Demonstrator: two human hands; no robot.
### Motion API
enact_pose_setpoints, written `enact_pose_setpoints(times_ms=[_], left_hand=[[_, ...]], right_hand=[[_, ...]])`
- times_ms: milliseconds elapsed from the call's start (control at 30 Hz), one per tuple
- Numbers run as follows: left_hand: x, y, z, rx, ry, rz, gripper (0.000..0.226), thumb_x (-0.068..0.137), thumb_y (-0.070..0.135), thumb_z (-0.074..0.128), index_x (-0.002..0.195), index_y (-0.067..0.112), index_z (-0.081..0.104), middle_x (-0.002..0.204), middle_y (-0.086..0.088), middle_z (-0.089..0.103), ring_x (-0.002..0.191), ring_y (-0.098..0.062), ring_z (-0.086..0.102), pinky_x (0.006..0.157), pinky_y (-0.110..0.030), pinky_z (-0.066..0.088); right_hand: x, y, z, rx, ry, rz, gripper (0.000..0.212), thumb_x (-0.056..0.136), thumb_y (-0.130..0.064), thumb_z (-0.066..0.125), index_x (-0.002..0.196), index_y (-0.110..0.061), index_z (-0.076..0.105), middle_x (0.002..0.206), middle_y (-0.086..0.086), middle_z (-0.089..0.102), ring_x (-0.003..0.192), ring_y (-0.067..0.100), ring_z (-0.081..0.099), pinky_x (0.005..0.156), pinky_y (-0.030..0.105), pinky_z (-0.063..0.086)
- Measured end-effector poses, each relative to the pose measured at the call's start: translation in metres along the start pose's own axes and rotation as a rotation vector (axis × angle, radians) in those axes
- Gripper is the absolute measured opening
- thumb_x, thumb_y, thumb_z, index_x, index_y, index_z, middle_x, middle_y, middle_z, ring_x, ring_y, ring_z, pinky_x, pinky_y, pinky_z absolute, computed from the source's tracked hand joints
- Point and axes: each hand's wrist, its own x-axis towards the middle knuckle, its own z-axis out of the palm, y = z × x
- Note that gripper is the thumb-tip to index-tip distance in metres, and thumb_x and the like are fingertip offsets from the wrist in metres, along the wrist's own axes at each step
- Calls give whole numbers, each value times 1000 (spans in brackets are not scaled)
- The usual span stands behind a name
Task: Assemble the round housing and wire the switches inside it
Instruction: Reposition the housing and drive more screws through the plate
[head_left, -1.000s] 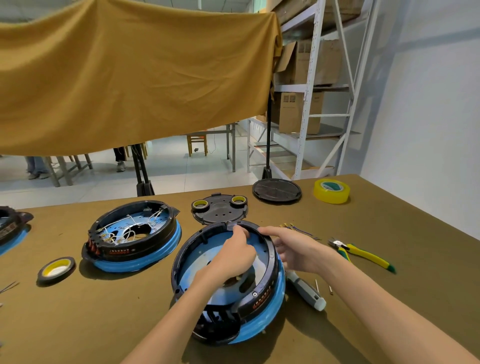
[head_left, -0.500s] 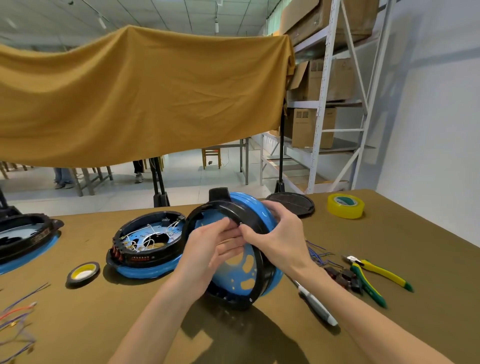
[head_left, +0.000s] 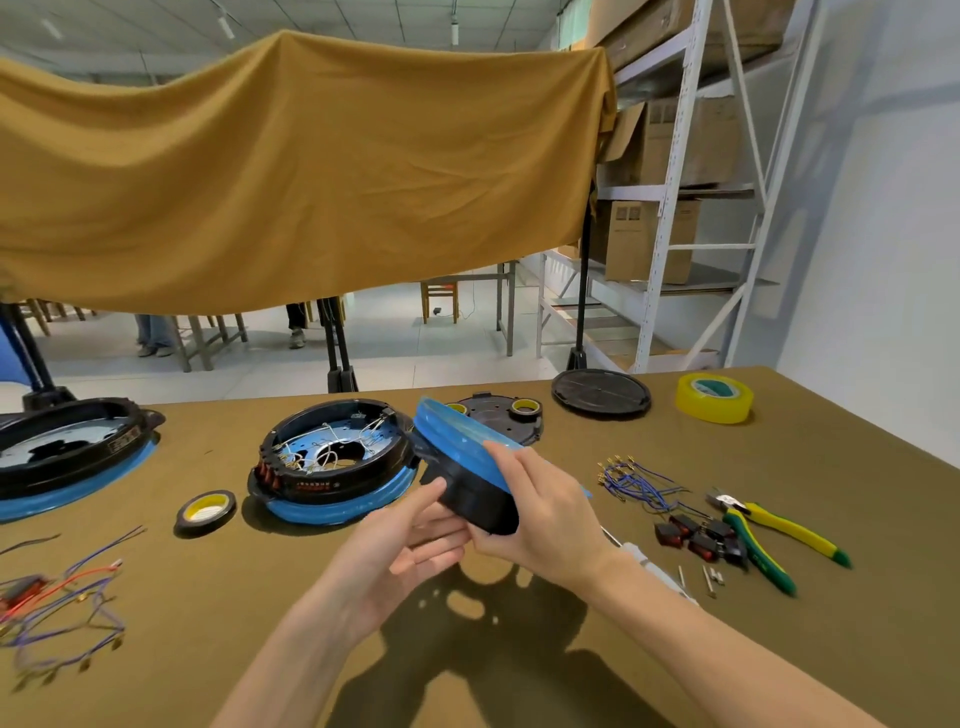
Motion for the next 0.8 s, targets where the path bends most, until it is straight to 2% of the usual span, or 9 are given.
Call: enact_pose_setpoints(times_ms=[200,300,467,600,700,800], left_hand=[[5,-8,-12,-37,87,-16,54,79,35,80,121,4,64,105,-18,78,97,-28,77,71,-32,64],[6,-10,-19,15,62,-58,59,77,38,82,123,5,63,107,-18,78,100,-28,77,78,-35,62],[6,-16,-31,-57,-3,-185,66,80,38,82,129,0,59,117,-26,73,108,-35,73,102,-45,53],[9,-24,-34,-49,26,-219,73,69,39,87,124,-1,59,113,-29,73,103,-35,75,97,-45,55],[13,-28,-37,7,33,-218,75,64,43,89,119,4,56,111,-28,74,102,-33,76,99,-44,55],[21,-33,-37,70,47,-183,76,67,45,87,124,5,58,108,-24,76,101,-31,76,103,-45,54]], right_hand=[[-16,-8,16,-72,11,-53,68,80,-38,83,134,-2,59,107,9,71,95,19,65,80,29,55],[-26,-10,22,-84,-17,-89,70,85,-37,81,140,-5,52,109,8,71,95,20,65,80,30,55],[-45,-13,30,-137,-100,-110,72,88,-34,80,146,-10,44,110,8,67,95,22,63,80,36,56],[-55,-21,33,-163,-160,-56,74,84,-34,81,146,-18,44,110,7,62,93,21,59,78,36,55],[-57,-28,30,-110,-231,-45,67,91,-34,69,151,-21,41,114,6,61,96,21,58,81,34,54],[-54,-32,25,-6,-345,-9,70,92,-35,63,155,-22,36,119,3,62,103,19,58,88,31,53]])
